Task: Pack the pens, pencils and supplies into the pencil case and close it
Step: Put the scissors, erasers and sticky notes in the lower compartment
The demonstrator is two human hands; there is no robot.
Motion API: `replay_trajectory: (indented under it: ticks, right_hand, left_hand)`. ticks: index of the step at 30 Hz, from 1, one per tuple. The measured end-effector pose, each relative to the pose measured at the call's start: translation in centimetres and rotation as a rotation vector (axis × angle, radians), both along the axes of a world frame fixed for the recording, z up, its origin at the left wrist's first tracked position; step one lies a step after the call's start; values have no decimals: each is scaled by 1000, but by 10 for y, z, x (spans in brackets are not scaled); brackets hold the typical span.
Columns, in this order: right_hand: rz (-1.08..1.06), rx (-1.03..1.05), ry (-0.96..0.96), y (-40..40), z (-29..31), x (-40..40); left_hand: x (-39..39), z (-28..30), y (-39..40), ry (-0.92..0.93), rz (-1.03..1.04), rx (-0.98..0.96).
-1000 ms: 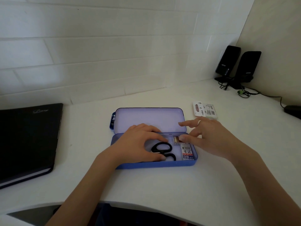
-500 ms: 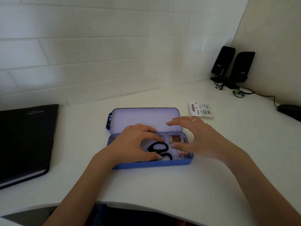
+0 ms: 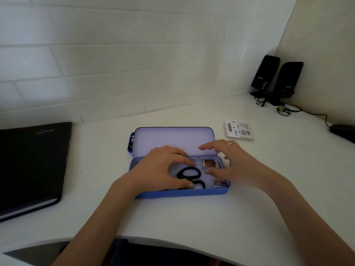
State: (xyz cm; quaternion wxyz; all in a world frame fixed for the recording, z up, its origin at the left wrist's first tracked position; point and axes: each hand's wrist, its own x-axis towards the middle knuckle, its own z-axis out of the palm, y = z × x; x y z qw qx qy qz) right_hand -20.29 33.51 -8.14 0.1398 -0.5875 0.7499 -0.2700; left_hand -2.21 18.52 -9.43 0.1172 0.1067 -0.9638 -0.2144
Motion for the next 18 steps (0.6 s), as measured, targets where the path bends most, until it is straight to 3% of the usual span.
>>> replay_trajectory:
  ticks: [4, 7, 10, 14, 18]
  right_hand:
    - [-218, -251, -15, -5, -2, -22]
    - [-369, -333, 4, -10, 0, -40]
    - [-375, -295, -18, -18, 2, -50]
    - [-351, -226, 76, -32, -2, -62]
    - [-416, 57, 253, -57, -9, -81]
  left_hand:
    - [1, 6, 0, 316, 128, 296]
    - [6, 12, -9, 502, 352, 300]
    - [16, 14, -26, 524, 505, 235]
    - [27, 4, -34, 401, 642, 237]
    - [28, -7, -24, 431, 675, 295]
